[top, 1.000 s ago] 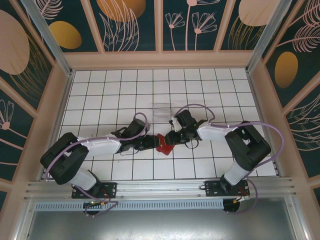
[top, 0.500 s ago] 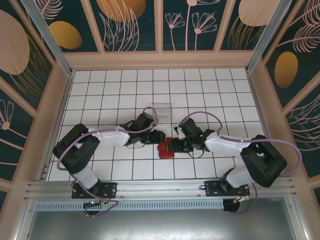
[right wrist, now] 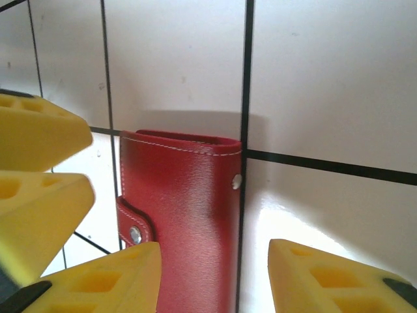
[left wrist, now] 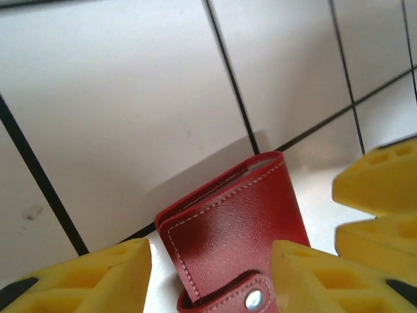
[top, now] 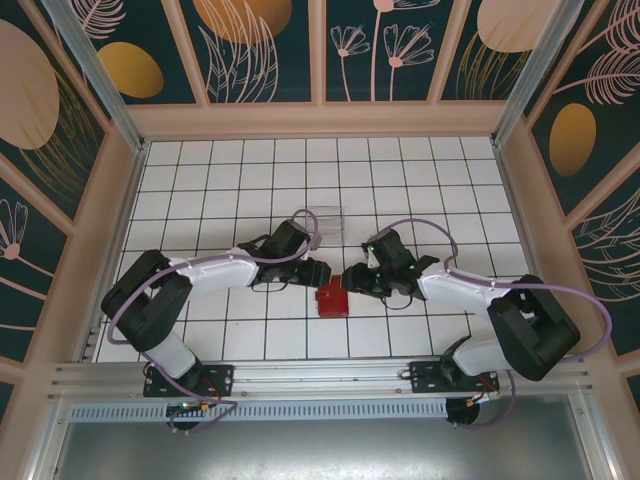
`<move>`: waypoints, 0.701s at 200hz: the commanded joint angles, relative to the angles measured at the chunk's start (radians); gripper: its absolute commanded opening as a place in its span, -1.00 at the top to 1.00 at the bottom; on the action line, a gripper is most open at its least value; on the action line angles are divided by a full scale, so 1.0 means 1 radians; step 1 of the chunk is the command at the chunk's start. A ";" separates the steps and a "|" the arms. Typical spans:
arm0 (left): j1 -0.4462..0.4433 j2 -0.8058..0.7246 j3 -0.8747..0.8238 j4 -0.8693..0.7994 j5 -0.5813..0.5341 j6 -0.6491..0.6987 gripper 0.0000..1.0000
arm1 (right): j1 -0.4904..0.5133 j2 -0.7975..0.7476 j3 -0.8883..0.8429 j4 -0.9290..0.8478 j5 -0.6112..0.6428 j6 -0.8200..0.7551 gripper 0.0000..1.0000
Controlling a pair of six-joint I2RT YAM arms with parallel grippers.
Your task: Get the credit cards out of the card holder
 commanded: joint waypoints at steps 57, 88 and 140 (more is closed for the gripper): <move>-0.005 -0.139 0.029 -0.051 0.057 0.653 0.06 | -0.010 0.094 0.013 0.044 -0.061 -0.016 0.07; -0.004 -0.119 0.027 -0.090 0.095 0.855 0.07 | -0.013 0.088 0.028 0.034 -0.069 -0.025 0.10; -0.005 -0.091 -0.003 -0.059 0.118 0.994 0.07 | -0.023 0.124 0.032 0.071 -0.095 -0.031 0.11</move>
